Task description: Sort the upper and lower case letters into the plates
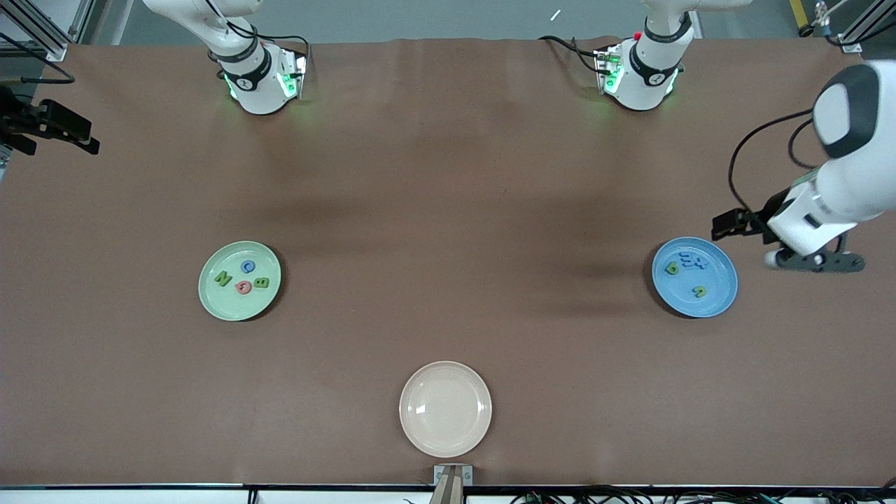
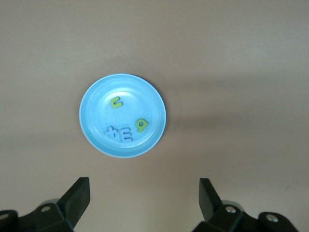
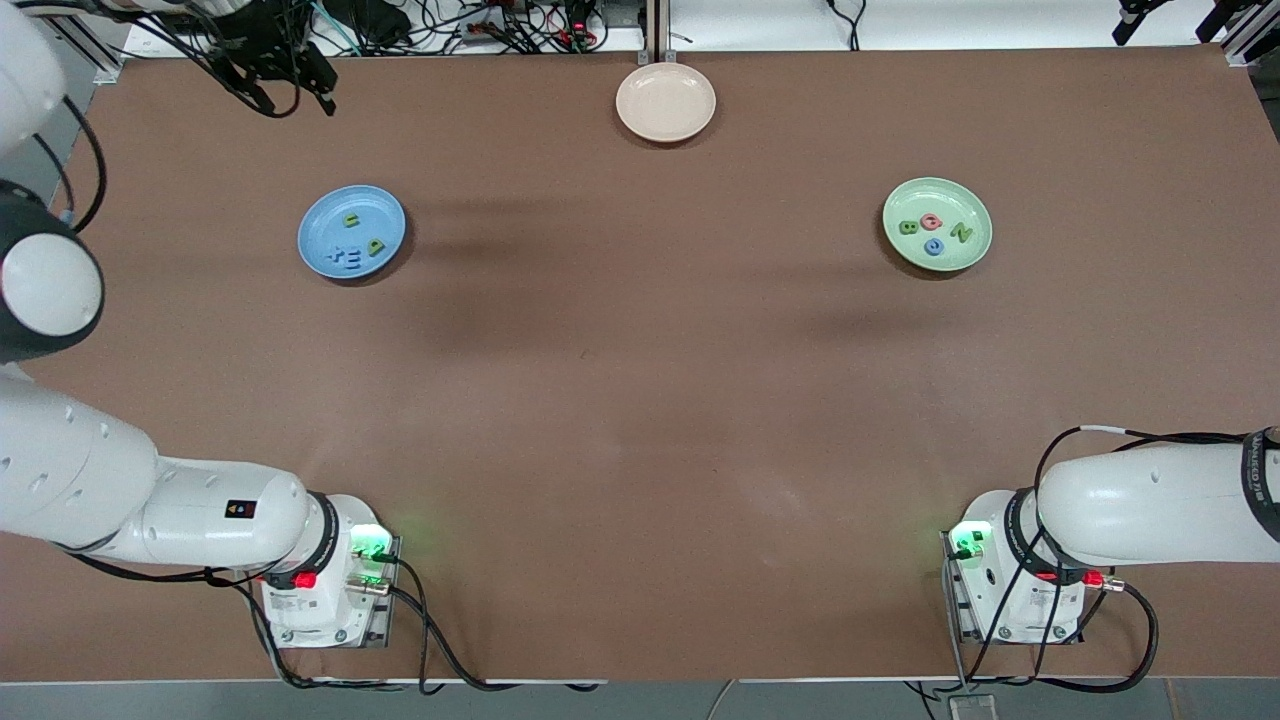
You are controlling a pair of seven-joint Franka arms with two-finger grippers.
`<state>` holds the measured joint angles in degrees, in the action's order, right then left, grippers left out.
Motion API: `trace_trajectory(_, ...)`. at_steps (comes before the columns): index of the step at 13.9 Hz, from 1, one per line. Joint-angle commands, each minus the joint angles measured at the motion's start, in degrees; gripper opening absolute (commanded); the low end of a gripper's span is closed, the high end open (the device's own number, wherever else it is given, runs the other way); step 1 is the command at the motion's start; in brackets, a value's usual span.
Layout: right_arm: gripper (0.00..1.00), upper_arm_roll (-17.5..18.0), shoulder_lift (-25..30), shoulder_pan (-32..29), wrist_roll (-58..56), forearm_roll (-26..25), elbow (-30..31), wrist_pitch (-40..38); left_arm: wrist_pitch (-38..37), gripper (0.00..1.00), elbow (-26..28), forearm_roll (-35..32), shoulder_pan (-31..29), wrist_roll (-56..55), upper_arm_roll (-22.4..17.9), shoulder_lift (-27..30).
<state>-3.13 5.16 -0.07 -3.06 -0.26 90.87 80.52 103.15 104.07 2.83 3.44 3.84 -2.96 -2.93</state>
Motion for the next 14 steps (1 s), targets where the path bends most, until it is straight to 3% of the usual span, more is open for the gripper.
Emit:
trace_trajectory(1,1.0,-1.62,1.7,1.38,0.78,0.61,1.77,0.78,-1.72,1.0,0.78,1.04,0.16,0.38,0.06,5.11)
trace_trajectory(11,1.0,-1.18,1.61,-0.02,0.78,0.61,1.77,0.87,-5.42,1.0,-8.6,0.16,0.95,-1.91,0.33,4.53)
trace_trajectory(14,1.0,-0.04,1.61,-0.81,0.78,0.61,1.77,0.87,-5.51,1.0,-12.49,-4.39,1.83,-2.08,2.59,2.58)
